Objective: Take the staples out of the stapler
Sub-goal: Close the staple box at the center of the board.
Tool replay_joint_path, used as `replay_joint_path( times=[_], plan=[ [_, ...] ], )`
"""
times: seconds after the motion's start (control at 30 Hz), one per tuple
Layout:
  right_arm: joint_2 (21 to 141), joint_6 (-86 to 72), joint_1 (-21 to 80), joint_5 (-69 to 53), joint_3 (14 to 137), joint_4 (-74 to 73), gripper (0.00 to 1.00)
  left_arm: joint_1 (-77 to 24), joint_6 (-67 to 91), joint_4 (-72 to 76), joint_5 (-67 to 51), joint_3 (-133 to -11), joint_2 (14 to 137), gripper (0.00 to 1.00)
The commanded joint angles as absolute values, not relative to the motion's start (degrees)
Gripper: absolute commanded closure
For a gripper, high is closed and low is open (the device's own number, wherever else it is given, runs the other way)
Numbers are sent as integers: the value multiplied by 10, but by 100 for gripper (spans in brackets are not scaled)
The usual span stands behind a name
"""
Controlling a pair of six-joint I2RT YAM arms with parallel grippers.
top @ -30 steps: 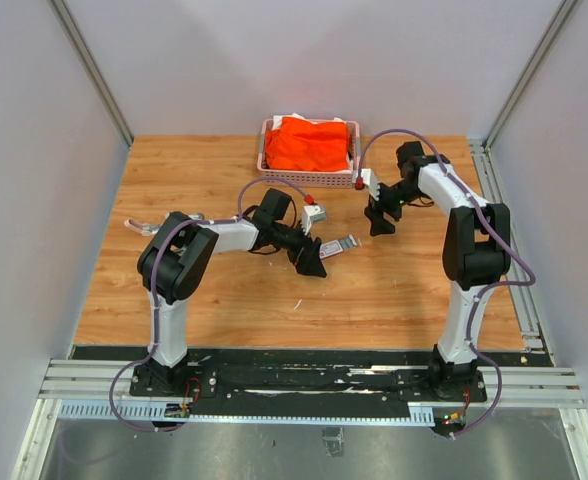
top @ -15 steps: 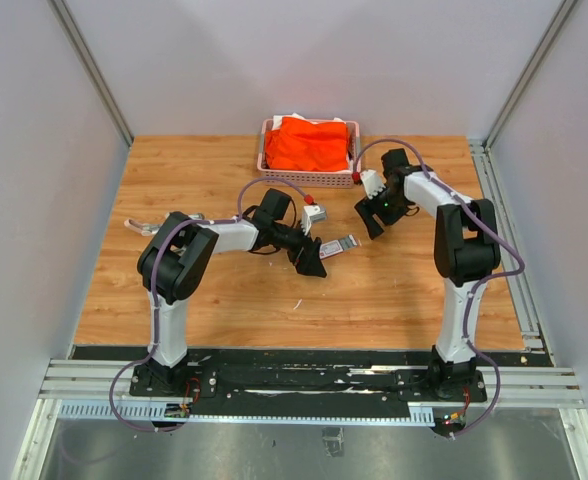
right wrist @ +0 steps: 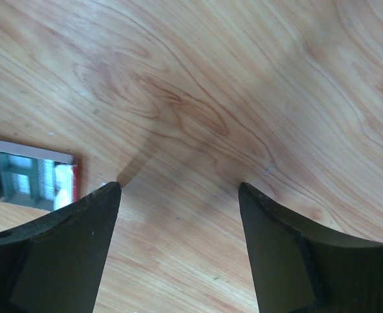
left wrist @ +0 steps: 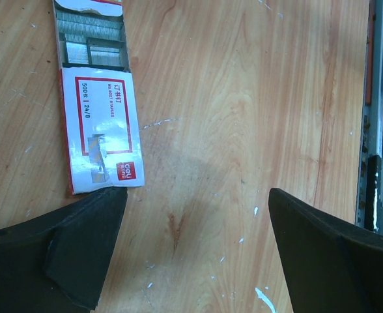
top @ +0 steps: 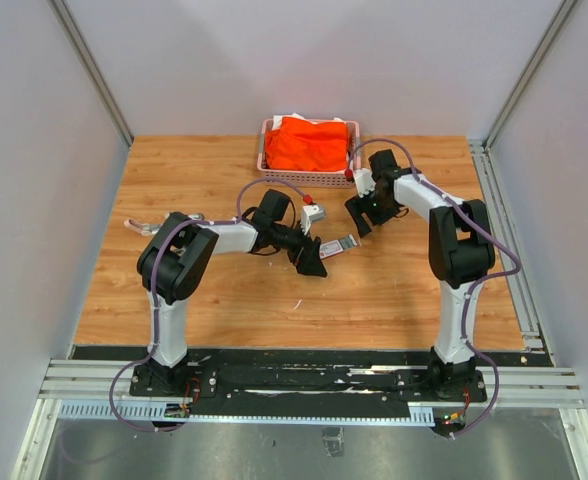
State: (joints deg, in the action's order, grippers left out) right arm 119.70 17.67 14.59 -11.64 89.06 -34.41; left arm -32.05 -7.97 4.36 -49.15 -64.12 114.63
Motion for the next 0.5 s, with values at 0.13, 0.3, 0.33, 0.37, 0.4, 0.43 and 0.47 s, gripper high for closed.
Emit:
replay_joint_path(
  times=[0.13,0.3,0.33,0.37,0.4,0.43,0.47],
  plan=[
    [1205,130,181,-194,867,-380,25,-324,-57,6,-442,-610,1177,2],
    [1203,116,187,-214,860,-388,25,-324,-55,8,-440,-611,1177,2],
    [1204,115,189,-215,859,-388,25,-324,-54,8,-441,-611,1177,2],
    [1204,113,190,-215,858,-388,25,-324,-53,7,-440,-610,1176,2],
    [1204,112,192,-213,858,-388,25,-324,-53,8,-440,-609,1175,2],
    [1204,111,192,-212,858,-388,25,-325,-54,8,-439,-608,1174,2],
    [1204,109,192,-213,858,-387,25,-324,-54,6,-438,-607,1173,2]
  ],
)
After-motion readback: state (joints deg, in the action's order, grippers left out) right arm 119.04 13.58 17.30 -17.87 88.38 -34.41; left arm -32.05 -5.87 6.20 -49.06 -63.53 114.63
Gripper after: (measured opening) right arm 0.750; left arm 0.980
